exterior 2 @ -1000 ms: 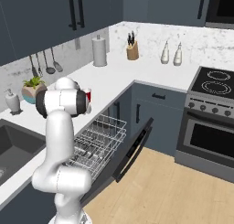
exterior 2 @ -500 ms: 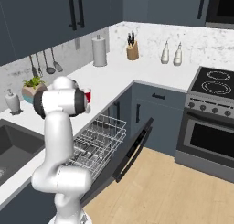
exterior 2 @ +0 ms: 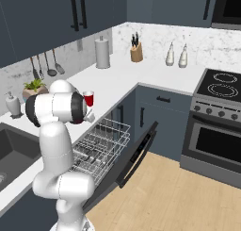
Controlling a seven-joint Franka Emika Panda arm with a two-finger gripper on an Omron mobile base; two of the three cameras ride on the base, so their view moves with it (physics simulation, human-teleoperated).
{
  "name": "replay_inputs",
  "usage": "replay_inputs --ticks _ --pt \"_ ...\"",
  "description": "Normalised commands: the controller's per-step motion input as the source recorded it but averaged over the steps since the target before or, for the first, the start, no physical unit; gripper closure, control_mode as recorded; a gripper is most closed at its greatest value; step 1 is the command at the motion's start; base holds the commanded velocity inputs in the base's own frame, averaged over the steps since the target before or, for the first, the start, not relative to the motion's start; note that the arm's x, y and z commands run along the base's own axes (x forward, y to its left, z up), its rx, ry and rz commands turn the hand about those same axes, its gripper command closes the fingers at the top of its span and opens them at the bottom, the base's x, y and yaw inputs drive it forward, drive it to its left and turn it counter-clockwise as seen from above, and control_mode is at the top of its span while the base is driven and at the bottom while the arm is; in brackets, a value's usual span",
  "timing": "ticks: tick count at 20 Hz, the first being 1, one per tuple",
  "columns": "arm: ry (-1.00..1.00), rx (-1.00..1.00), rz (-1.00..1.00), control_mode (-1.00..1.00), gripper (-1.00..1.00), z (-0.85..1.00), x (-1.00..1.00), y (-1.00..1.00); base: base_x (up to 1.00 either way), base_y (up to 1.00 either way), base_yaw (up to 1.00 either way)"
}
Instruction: Pick up the cup and bowl from the counter, place them in the dishwasher, and close the dishwasher door.
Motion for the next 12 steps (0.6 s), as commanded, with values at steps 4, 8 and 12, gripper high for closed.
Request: replay_inputs --ticks 4,8,12 --pt "-0.03 0.00 -0.02 -1.00 1.00 0.16 -0.25 -0.72 0.00 0.00 0.00" --pt "-0.06 0.00 0.00 -1.00 1.00 0.27 -0.20 -0.69 0.00 0.00 0.00" --pt "-0.01 0.00 0.02 -1.00 1.00 0.50 -0.06 -0.62 0.00 0.00 0.00"
